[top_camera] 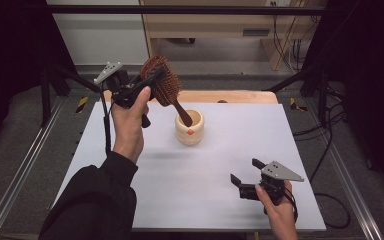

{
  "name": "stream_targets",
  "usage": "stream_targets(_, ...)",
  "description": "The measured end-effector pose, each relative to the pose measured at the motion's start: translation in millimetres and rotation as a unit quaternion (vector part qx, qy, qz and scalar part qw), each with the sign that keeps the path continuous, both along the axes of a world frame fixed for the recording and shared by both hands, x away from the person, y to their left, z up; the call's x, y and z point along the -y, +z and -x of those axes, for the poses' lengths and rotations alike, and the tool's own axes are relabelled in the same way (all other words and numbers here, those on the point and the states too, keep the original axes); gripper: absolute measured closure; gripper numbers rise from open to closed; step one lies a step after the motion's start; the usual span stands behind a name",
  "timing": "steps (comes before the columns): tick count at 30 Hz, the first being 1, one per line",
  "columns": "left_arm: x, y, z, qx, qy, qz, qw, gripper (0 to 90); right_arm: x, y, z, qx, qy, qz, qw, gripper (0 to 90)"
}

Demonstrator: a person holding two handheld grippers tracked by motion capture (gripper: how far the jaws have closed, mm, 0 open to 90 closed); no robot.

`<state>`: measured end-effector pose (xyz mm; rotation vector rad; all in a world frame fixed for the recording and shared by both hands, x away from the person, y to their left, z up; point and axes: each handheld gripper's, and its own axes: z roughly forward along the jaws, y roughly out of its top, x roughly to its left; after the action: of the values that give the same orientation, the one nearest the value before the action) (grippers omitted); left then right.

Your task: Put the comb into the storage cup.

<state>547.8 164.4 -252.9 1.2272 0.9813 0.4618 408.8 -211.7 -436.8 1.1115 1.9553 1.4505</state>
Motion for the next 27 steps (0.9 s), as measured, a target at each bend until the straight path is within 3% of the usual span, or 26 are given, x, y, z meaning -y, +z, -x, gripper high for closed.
stream_targets(5,2.8,-1.2,-6.1,0.001,0.004,-0.010,0.9999,51.7,0.6,-3.4,-4.9,-0.003,-0.001,0.006,1.0000,5.1)
stream_targets(14,6.1,-2.2,-19.6,-0.003,0.016,-0.008,0.9998,51.7,0.4,-6.0,-6.1,-0.006,0.001,0.004,1.0000,5.0)
stream_targets(27,13.6,-1.9,-27.1,0.008,0.025,-0.021,0.9994,51.6,0.9,-7.1,-7.4,-0.005,0.004,0.007,1.0000,5.0)
